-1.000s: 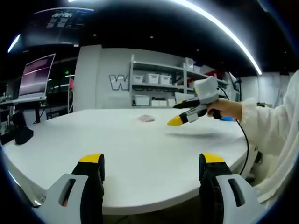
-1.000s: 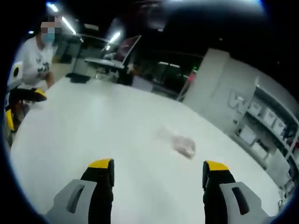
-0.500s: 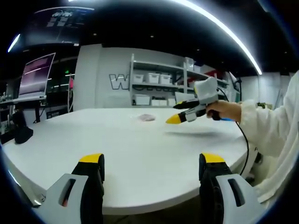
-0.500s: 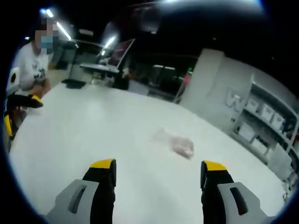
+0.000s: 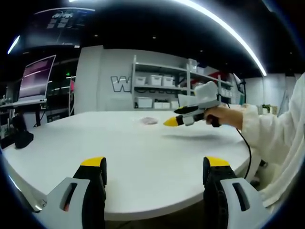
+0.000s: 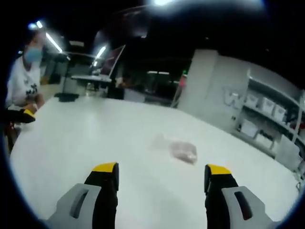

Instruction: Open the resealable bag by pulling the two sides of the seal apart until the entire bag opening is separated and visibly accessible.

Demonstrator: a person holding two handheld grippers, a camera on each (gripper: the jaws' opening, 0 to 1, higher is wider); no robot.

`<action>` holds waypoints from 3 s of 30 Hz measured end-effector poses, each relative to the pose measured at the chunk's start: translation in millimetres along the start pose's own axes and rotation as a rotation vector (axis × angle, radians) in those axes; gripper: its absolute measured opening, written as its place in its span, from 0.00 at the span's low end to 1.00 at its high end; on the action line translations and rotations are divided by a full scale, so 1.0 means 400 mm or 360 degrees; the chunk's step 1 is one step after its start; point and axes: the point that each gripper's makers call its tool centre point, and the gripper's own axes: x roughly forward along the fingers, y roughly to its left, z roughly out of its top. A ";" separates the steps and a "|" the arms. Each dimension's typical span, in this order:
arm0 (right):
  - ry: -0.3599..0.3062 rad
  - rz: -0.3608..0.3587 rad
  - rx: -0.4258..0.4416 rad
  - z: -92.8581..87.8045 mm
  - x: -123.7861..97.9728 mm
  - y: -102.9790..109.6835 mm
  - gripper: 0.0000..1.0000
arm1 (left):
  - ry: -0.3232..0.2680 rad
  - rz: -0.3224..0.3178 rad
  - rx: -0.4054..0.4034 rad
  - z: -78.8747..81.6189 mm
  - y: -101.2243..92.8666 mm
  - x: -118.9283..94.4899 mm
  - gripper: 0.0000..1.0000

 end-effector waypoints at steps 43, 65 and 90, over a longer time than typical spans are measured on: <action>0.0091 -0.0024 -0.0415 0.009 0.112 -0.016 0.70 | 0.0026 0.0012 -0.0021 -0.018 0.011 0.001 0.82; 0.0106 -0.0041 -0.0465 0.008 0.150 -0.017 0.65 | 0.0006 0.0004 -0.0049 -0.006 0.014 0.004 0.81; 0.0072 -0.0072 -0.0386 0.032 0.199 -0.006 0.58 | -0.0006 0.0009 -0.0053 0.011 0.025 0.005 0.81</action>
